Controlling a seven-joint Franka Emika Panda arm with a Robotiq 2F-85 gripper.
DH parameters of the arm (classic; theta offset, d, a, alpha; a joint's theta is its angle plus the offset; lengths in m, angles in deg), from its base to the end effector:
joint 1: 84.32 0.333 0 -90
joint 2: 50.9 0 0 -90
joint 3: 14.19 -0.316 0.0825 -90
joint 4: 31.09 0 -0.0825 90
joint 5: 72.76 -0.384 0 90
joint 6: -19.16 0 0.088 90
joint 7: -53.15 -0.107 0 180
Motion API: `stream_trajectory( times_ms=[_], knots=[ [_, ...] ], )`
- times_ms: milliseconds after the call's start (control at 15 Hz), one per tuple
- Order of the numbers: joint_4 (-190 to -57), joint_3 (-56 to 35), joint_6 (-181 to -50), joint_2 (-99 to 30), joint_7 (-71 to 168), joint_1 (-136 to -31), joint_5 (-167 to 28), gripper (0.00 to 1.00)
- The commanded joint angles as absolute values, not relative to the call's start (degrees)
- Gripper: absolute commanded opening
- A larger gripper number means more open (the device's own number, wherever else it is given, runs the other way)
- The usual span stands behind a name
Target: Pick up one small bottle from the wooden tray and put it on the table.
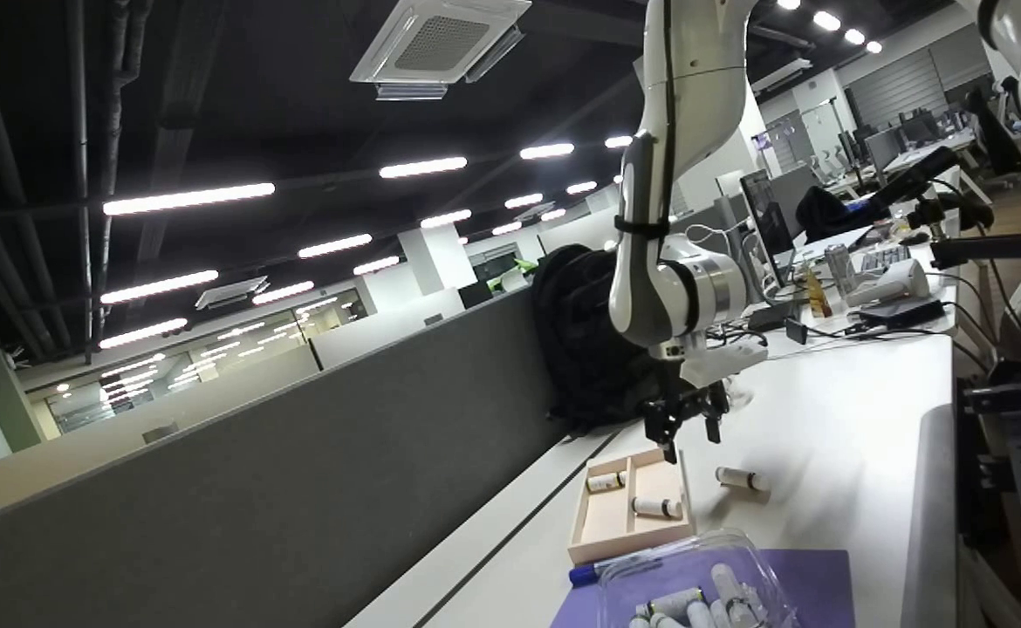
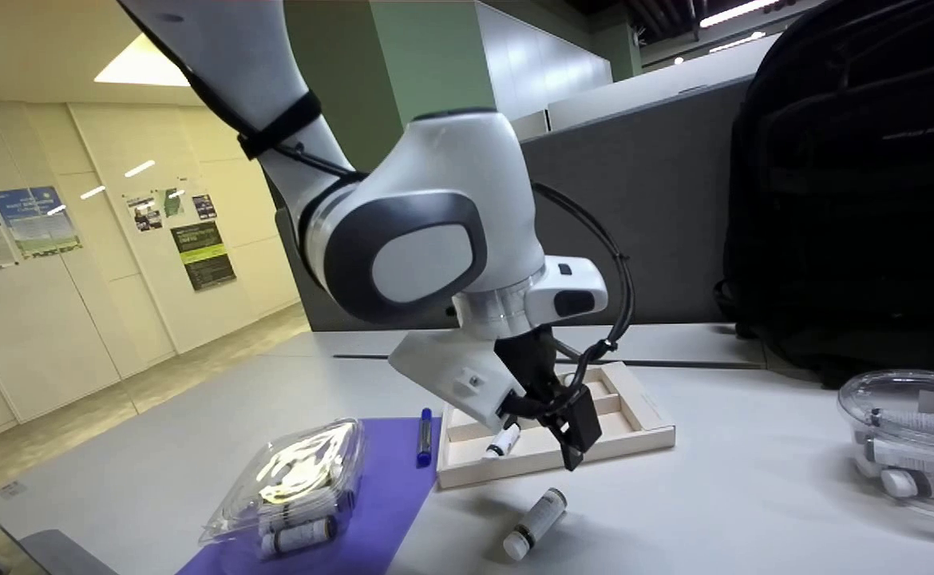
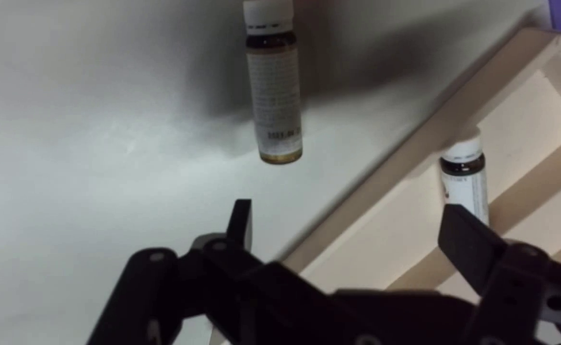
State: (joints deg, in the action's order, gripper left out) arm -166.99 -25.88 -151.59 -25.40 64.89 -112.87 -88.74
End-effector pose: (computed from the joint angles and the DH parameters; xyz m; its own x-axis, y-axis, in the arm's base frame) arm 0.4880 -0.1623 0.1561 0.9082 -0.3842 0.1662 -0.3634 -0.9207 -0.1426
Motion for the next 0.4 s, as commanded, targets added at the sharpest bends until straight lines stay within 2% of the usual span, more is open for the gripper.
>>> stream_trajectory(
  times_ms=[0,333],
  knots=[
    [-168.5,-24.4,-146.3,-31.9,64.3,-111.5,-89.8,1.0],
    [-167.7,-19.3,-139.0,-35.2,63.2,-106.5,-90.1,1.0]
  ],
)
